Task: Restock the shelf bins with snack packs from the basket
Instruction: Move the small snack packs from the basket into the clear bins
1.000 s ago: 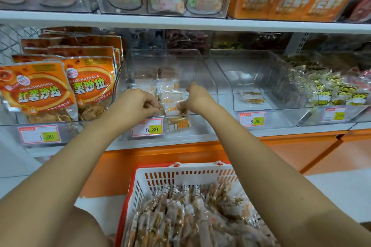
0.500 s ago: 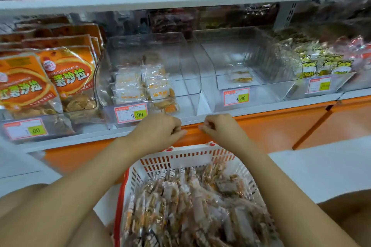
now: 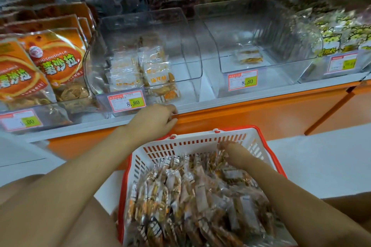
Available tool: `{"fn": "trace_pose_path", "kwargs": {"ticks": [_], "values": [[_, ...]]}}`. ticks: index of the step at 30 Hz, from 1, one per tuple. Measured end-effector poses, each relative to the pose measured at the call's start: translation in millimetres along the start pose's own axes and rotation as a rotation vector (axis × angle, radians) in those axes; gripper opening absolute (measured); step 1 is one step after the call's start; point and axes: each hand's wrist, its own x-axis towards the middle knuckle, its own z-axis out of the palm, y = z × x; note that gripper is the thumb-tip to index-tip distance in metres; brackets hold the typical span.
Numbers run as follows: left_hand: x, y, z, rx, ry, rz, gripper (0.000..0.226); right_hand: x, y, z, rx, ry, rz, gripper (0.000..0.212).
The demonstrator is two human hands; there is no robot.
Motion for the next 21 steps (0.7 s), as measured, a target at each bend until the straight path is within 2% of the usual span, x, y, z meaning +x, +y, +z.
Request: {"fn": "trace_pose_path", "kwargs": {"ticks": [5, 11, 17, 21], "values": [[6, 1, 6, 0.016, 0.011, 0.006, 0.029, 9, 4, 18, -0.012, 0.005, 0.013, 0.043], [11, 3, 4, -0.017, -0.015, -0.008, 0.028, 14, 0, 13, 0.014, 0.031, 0.032, 0.022], [10, 3, 2, -0.055, -0.06, -0.032, 0.024, 9, -16, -30, 0.052, 0.004, -0.014, 0.023], [7, 2, -1, -0.179, -0.147, -0.053, 0.028, -17, -36, -85, 0.194, -0.047, -0.076, 0.019]]}}
